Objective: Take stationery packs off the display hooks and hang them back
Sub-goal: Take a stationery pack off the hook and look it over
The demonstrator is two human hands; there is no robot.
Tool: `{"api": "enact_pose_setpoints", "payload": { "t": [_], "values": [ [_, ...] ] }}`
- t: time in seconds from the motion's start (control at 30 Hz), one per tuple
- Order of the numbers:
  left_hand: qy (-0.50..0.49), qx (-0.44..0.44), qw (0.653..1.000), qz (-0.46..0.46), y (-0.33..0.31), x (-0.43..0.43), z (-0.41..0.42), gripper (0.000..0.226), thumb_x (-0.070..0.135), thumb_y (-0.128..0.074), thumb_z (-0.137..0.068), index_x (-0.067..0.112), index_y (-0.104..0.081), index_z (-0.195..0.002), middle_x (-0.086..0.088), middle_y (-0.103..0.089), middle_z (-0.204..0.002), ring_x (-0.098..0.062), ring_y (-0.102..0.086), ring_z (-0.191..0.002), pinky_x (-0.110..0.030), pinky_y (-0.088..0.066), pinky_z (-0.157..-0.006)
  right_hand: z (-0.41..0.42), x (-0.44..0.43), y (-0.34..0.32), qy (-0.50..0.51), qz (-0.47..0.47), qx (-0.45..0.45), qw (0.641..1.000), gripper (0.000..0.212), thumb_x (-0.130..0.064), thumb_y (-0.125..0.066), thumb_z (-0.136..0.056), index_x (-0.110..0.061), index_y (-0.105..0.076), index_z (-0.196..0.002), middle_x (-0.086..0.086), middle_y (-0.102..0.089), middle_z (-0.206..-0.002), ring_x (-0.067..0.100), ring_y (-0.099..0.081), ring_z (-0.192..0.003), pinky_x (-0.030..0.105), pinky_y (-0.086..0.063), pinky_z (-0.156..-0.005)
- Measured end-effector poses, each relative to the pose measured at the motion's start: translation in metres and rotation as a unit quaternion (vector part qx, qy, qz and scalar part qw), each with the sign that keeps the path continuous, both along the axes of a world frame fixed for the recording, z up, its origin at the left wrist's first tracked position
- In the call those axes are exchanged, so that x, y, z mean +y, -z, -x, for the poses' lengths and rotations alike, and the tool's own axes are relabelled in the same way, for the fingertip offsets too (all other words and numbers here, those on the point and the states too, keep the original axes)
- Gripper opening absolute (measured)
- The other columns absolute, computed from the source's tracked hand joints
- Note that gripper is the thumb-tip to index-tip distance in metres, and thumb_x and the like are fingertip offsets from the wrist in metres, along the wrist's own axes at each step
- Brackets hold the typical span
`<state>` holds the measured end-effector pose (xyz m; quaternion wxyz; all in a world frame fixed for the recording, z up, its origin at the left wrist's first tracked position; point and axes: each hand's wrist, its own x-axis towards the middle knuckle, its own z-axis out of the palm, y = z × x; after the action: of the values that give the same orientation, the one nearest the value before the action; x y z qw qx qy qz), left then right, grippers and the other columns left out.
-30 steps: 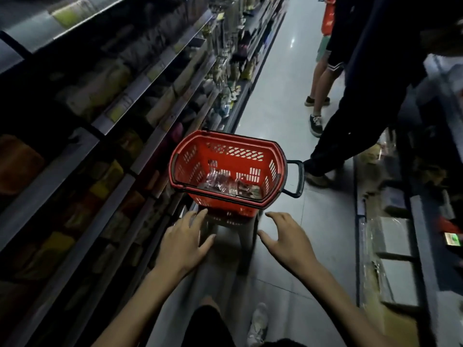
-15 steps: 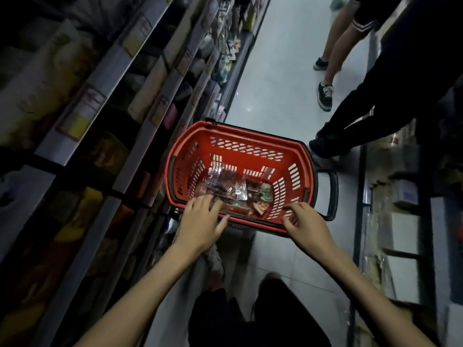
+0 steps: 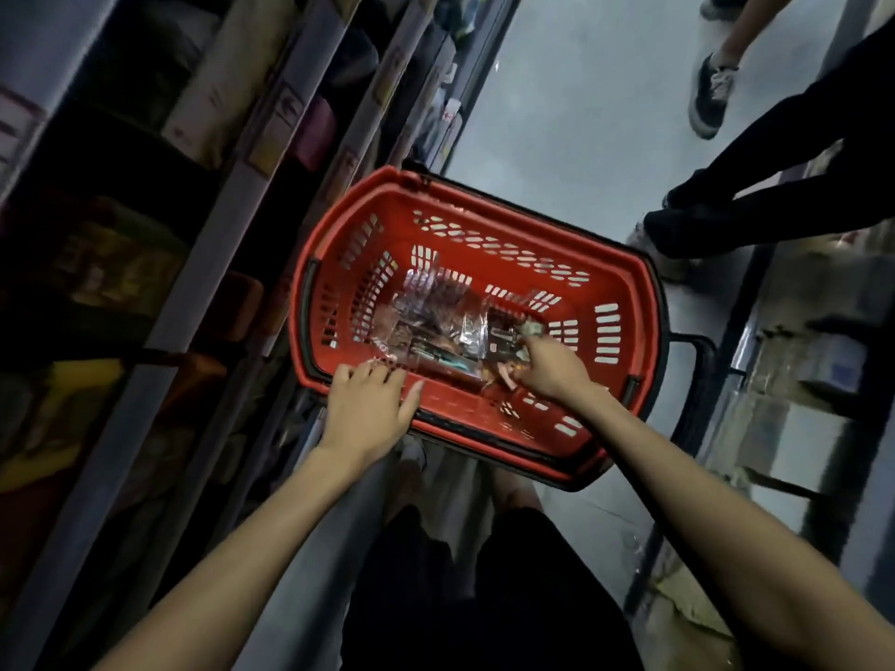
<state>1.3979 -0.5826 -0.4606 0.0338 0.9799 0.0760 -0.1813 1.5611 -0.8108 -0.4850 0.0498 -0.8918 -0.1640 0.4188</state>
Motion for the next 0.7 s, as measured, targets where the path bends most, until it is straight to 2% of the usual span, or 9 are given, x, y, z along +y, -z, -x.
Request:
{"api": "enact_pose_setpoints", "payload": {
  "t": [0.07,0.13,0.27,0.33,0.4,0.53,0.67,0.7],
  "values": [
    [-0.008,0.005,1.000,-0.016,0.003,-0.005,-0.002,0.054,0.048,-0.032,-0.104,0.019,-0.076,-0.096,-0.003,-0.074,-0.086,-0.029,-0.065,-0.085,-0.043,-0.037,-0.079,-0.011,0.005,0.030,-0.008,0.007,0.010,1.000,0.064,-0.042,-0.073,-0.088,-0.009,-0.048,-0.137,0.020,-0.056,-0.136,0.039,-0.058,-0.121,0.044,-0.053,-0.097],
    [-0.025,0.004,0.999,-0.024,0.006,-0.008,-0.002,0.054,0.045,-0.033,-0.105,0.018,-0.077,-0.090,-0.004,-0.073,-0.083,-0.030,-0.064,-0.083,-0.043,-0.036,-0.079,-0.018,0.010,0.058,-0.031,0.021,0.006,0.999,0.079,-0.046,-0.079,-0.083,-0.013,-0.041,-0.144,0.020,-0.050,-0.143,0.039,-0.054,-0.126,0.048,-0.051,-0.103],
    [-0.057,-0.014,0.998,-0.032,0.010,-0.011,-0.003,0.049,0.039,-0.039,-0.102,0.015,-0.077,-0.081,-0.004,-0.071,-0.077,-0.030,-0.062,-0.079,-0.043,-0.037,-0.078,-0.031,0.016,0.101,-0.071,0.033,-0.021,0.997,0.118,-0.044,-0.088,-0.073,-0.020,-0.014,-0.162,0.025,-0.030,-0.158,0.045,-0.035,-0.144,0.054,-0.040,-0.114],
    [-0.066,-0.027,0.997,-0.034,0.013,-0.011,-0.002,0.045,0.036,-0.042,-0.100,0.014,-0.077,-0.081,-0.004,-0.071,-0.076,-0.030,-0.062,-0.078,-0.043,-0.039,-0.078,-0.035,0.016,0.117,-0.100,0.052,-0.037,0.993,0.119,-0.039,-0.087,-0.075,-0.018,-0.010,-0.163,0.028,-0.024,-0.161,0.046,-0.028,-0.147,0.055,-0.038,-0.115],
    [-0.074,-0.041,0.996,-0.031,0.014,-0.012,-0.002,0.043,0.034,-0.043,-0.098,0.014,-0.077,-0.081,-0.003,-0.071,-0.076,-0.029,-0.062,-0.077,-0.043,-0.039,-0.078,-0.034,0.017,0.126,-0.130,0.068,-0.059,0.987,0.115,-0.045,-0.083,-0.079,-0.018,-0.009,-0.163,0.032,-0.023,-0.159,0.048,-0.027,-0.147,0.056,-0.038,-0.114],
    [-0.079,-0.058,0.995,-0.027,0.015,-0.015,-0.003,0.041,0.031,-0.043,-0.097,0.015,-0.078,-0.081,-0.001,-0.072,-0.076,-0.026,-0.062,-0.077,-0.042,-0.040,-0.078,-0.031,0.009,0.141,-0.129,0.051,-0.058,0.989,0.111,-0.051,-0.076,-0.083,-0.019,-0.007,-0.164,0.030,-0.031,-0.156,0.047,-0.035,-0.143,0.057,-0.038,-0.113],
    [-0.084,-0.055,0.995,-0.019,0.014,-0.014,-0.004,0.042,0.030,-0.042,-0.097,0.015,-0.078,-0.082,0.000,-0.072,-0.077,-0.025,-0.062,-0.077,-0.042,-0.039,-0.079,-0.035,0.009,0.144,-0.120,0.038,-0.051,0.991,0.120,-0.068,-0.079,-0.071,-0.020,-0.014,-0.160,0.027,-0.040,-0.148,0.045,-0.043,-0.134,0.052,-0.038,-0.113],
    [-0.087,-0.048,0.995,-0.018,0.012,-0.014,-0.004,0.042,0.031,-0.042,-0.096,0.015,-0.078,-0.082,0.000,-0.072,-0.077,-0.026,-0.062,-0.078,-0.042,-0.039,-0.079,-0.036,0.010,0.142,-0.121,0.038,-0.051,0.991,0.123,-0.067,-0.082,-0.068,-0.019,-0.015,-0.159,0.027,-0.041,-0.146,0.045,-0.044,-0.132,0.051,-0.037,-0.113]
  ]
}}
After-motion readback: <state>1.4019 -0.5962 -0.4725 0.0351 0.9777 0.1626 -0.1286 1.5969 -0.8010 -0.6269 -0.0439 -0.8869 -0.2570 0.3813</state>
